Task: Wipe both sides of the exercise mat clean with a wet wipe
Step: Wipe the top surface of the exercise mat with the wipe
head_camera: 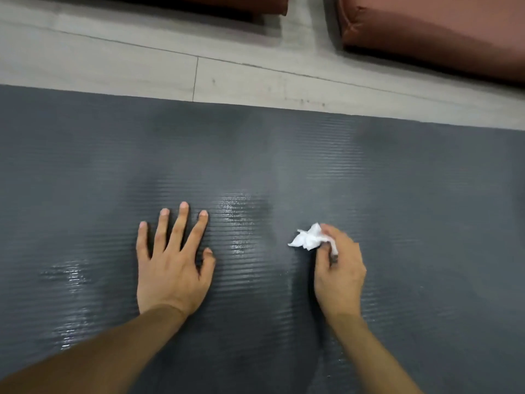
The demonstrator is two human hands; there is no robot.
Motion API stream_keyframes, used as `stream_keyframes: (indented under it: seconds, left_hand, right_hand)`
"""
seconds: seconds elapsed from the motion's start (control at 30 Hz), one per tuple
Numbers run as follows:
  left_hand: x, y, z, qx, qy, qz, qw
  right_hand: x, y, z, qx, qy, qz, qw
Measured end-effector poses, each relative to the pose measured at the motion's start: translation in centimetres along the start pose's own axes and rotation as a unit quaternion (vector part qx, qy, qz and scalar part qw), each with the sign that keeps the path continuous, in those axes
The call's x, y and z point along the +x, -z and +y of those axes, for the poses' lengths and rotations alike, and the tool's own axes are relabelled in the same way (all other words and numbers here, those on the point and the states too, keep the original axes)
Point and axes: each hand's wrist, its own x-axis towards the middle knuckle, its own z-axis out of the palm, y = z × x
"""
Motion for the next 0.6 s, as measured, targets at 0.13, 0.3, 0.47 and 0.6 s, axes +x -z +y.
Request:
stream_keyframes:
  seconds: [0.13, 0.3, 0.47, 0.6]
  left_hand:
    - [0.3, 0.1, -0.1, 0.006, -0.006, 0.004, 1.000]
    - [0.5, 0.3, 0.0, 0.002, -0.012, 0.012, 1.000]
    - [0.6, 0.1, 0.1, -0.004, -0.009, 0.016, 1.000]
    - [0.6, 0.1, 0.1, -0.002, -0.004, 0.009, 1.000]
  right_hand:
    - [11.5, -1.6, -2.7, 0.002, 0.063, 0.079, 0.995]
    - [22.6, -7.7, -2.3, -0.110, -0.017, 0.058, 0.992]
    - [21.2, -14.5, -7.3, -0.102, -0.111, -0.012, 0.989]
    - [15.9, -21.3, -16.0, -0.003, 0.154, -0.150, 0.977]
